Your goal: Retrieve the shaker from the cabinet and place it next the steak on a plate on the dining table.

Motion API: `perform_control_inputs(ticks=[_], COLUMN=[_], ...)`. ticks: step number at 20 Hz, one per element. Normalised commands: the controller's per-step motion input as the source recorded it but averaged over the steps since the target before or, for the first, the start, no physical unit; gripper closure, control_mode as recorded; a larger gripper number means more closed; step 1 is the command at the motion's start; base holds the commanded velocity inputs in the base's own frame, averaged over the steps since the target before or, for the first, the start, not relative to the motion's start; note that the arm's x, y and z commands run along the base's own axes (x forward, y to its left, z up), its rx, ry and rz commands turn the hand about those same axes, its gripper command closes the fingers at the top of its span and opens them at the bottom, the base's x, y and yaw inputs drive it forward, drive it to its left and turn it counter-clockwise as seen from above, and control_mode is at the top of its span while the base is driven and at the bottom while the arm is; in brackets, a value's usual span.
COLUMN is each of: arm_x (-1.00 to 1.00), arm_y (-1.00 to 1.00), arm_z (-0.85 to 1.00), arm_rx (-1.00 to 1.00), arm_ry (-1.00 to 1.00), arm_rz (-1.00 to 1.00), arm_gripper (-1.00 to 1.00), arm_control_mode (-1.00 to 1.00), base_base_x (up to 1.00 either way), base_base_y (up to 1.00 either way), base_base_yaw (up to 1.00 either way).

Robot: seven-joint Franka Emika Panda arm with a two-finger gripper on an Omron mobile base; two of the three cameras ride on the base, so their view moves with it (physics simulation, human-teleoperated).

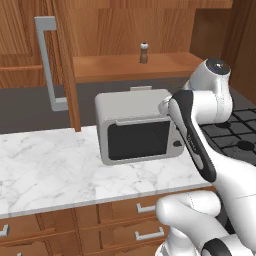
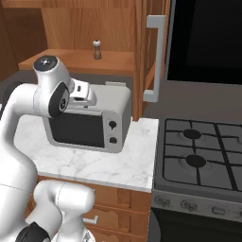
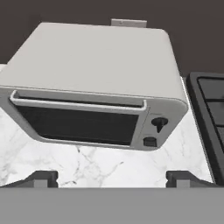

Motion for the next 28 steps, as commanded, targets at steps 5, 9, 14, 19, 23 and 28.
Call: perform_control_inputs(ticks=[5, 9, 14, 19, 23, 28], arm_x=[0.0, 0.0, 0.0, 0.08, 0.13, 0.16], arm_y=[0.0, 0.0, 0.0, 0.01, 0.0, 0.0], arm_z=[0.62, 0.65, 0.57, 0.45, 0.43, 0.41], arm_rx=[0.01, 0.0, 0.0, 0.0, 0.0, 0.0], arm_ry=[-0.26, -0.24, -0.22, -0.14, -0.09, -0.04], arm_rz=[0.0, 0.0, 0.0, -0.01, -0.01, -0.02], arm_gripper=[-1.0, -1.0, -1.0, -1.0, -1.0, -1.0], arm_control_mode=[-1.0, -1.0, -1.0, -1.0, -1.0, -1.0], base_base_x=[0.0, 0.0, 0.0, 0.0, 0.0, 0.0], base_base_y=[0.0, 0.0, 0.0, 0.0, 0.0, 0.0], base_base_yaw=[0.0, 0.0, 0.0, 0.0, 0.0, 0.0])
